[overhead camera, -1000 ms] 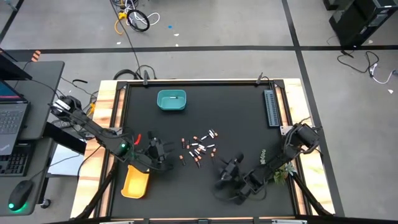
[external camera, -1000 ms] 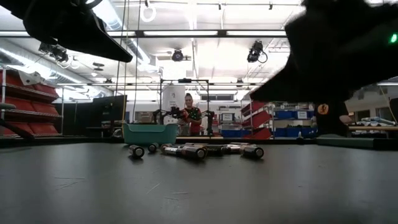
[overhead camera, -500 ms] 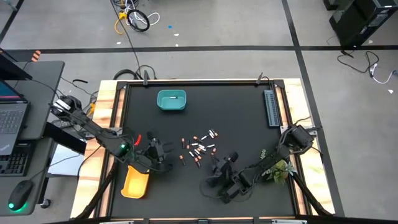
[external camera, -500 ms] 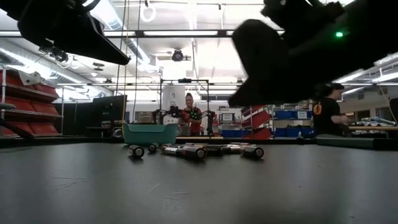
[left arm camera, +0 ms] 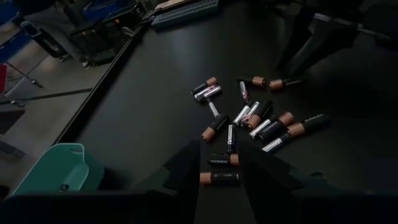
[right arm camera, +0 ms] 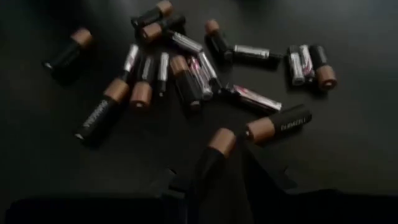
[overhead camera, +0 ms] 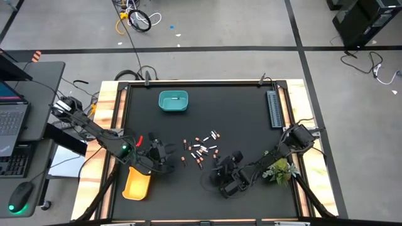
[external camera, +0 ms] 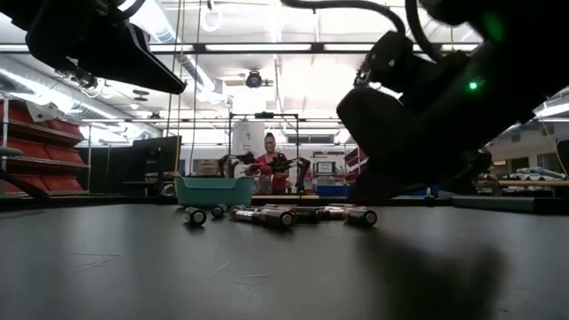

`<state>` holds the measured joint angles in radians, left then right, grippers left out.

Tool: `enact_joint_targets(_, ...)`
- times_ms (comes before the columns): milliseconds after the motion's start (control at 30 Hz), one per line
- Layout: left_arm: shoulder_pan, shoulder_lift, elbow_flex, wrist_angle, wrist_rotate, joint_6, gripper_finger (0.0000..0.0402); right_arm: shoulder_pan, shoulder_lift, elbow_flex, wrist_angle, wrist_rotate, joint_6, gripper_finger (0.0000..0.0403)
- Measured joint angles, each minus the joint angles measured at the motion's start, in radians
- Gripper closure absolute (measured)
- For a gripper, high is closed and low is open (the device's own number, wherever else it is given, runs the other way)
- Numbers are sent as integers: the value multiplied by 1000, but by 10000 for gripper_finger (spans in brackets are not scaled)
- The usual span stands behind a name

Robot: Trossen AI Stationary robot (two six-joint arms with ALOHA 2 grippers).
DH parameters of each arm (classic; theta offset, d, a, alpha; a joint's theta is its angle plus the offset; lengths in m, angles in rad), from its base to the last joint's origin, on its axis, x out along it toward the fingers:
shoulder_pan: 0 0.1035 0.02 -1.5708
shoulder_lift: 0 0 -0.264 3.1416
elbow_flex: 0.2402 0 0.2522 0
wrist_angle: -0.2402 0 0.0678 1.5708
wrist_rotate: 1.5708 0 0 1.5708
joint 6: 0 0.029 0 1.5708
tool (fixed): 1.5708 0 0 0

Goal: Sort batteries
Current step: Put the black battery into the yellow bin

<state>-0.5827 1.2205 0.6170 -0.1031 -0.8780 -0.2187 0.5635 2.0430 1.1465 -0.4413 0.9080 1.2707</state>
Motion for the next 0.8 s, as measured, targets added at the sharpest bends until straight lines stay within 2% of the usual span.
enact_joint_targets(367, 0, 0, 0, -1, 18, -2, 277, -44, -2, 1, 2, -184, -74, 305)
enact_joint_targets(467, 0, 0, 0, -1, 18, -2, 277, -60, -8, 5, -11, -253, -129, 323)
enact_joint_targets(600, 0, 0, 0, -1, 18, -2, 277, -81, -10, 6, -31, -337, -211, 370)
enact_joint_targets(800, 0, 0, 0, -2, 18, -2, 277, -104, -12, 7, -30, -393, -288, 373)
